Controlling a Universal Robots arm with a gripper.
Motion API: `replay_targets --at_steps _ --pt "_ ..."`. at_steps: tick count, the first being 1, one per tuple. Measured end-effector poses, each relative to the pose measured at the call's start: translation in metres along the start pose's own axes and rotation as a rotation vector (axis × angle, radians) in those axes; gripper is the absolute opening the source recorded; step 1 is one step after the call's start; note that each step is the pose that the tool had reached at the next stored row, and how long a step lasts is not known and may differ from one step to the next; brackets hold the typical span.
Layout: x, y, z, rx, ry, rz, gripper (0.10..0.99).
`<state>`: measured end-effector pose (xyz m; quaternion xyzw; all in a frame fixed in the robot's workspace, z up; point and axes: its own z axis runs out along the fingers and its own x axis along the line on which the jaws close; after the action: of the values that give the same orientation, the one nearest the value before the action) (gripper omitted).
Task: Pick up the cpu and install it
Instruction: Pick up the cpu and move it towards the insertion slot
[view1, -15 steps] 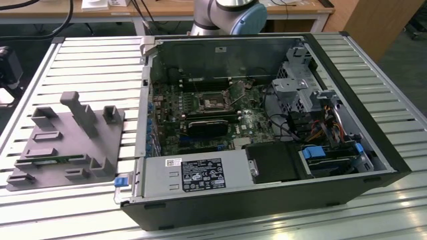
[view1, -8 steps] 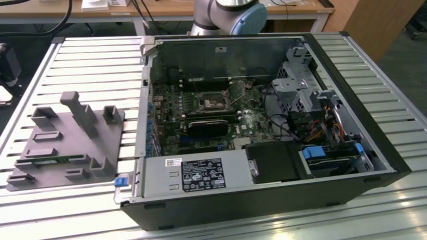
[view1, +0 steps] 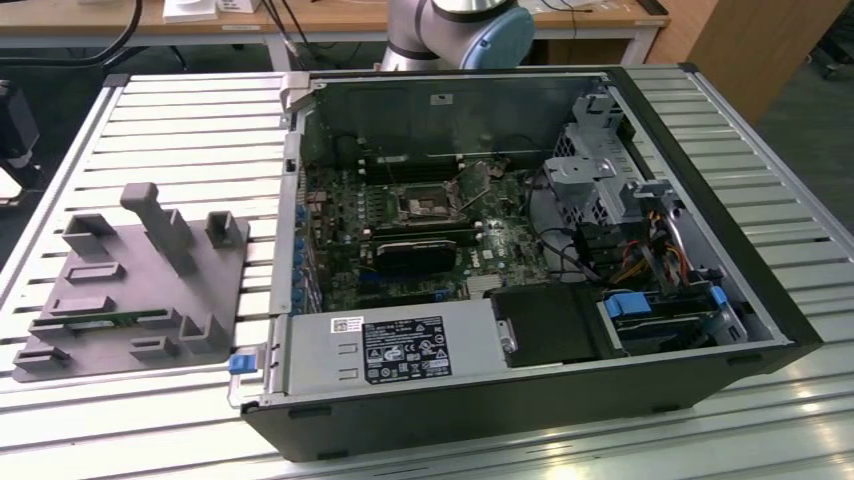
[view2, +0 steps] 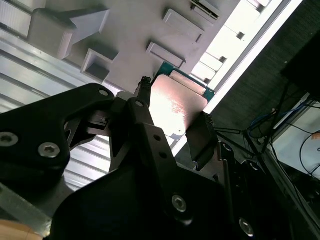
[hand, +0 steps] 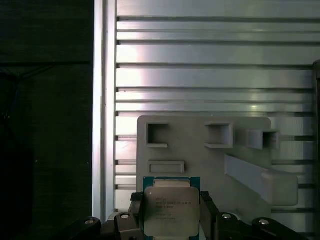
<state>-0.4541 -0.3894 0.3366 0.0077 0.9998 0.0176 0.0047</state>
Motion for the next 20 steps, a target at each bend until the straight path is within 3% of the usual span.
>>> replay_targets --at_steps 20 --pt "-0.0001 0.0028 -0.0173 0.000 0.0001 0.000 0.533"
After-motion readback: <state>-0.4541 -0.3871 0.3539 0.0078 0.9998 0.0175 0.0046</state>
